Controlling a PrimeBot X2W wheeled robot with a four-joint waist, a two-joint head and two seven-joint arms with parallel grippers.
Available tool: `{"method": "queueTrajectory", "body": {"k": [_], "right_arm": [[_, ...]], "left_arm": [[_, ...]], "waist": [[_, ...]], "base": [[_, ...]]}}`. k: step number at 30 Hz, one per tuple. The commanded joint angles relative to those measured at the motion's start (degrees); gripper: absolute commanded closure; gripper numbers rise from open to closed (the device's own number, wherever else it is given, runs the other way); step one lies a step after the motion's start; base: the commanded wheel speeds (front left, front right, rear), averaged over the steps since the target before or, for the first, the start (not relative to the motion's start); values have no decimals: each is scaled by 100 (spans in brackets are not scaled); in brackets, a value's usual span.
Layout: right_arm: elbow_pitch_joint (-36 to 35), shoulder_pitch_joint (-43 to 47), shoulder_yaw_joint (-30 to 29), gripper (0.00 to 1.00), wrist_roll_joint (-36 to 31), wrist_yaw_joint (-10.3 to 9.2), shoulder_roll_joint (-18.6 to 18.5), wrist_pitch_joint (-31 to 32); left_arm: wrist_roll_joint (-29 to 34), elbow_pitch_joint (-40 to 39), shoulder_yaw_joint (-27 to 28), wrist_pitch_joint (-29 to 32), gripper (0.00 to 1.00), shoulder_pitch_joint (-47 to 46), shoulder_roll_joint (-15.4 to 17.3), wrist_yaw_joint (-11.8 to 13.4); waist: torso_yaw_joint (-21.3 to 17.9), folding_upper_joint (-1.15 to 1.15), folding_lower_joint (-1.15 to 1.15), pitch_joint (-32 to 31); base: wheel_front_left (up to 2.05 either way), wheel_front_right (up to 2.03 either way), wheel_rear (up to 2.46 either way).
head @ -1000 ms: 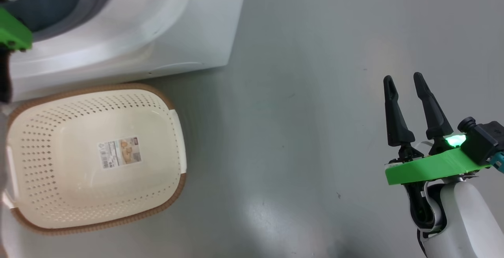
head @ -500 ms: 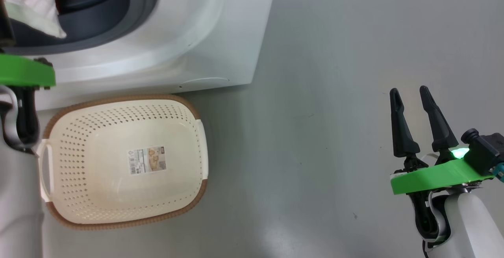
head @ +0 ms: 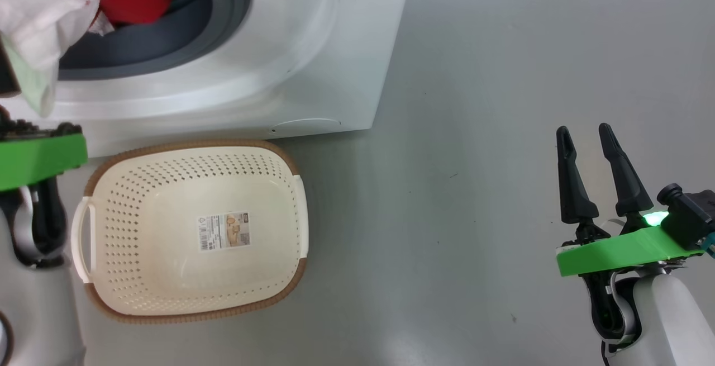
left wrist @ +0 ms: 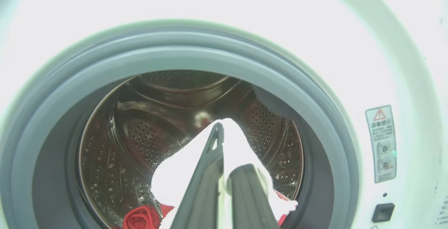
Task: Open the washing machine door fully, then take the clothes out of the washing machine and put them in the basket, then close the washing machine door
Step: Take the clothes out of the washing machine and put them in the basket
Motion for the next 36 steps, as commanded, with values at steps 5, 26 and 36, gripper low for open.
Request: {"method": "queueTrajectory", "body": {"k": [5,26,36], "right_arm": [[-163,184,45,0,-91,37,4,-36],[-197,110,85,0,-70,37,4,-36],[-243,-45,148,0,-41,37,4,-36]], "left_arm": [[-94,-959,218,-42,100,329,103,-37],[-51,-1290,144,-42,100,1134,-177,-38],[20,-147,27,-42,100,1320,-300,-38]], "waist": [[44,0,0,-12],[23,0,0,202],[-47,0,0,541]], "base": [[0,0,0],[0,0,0],[0,0,0]]}}
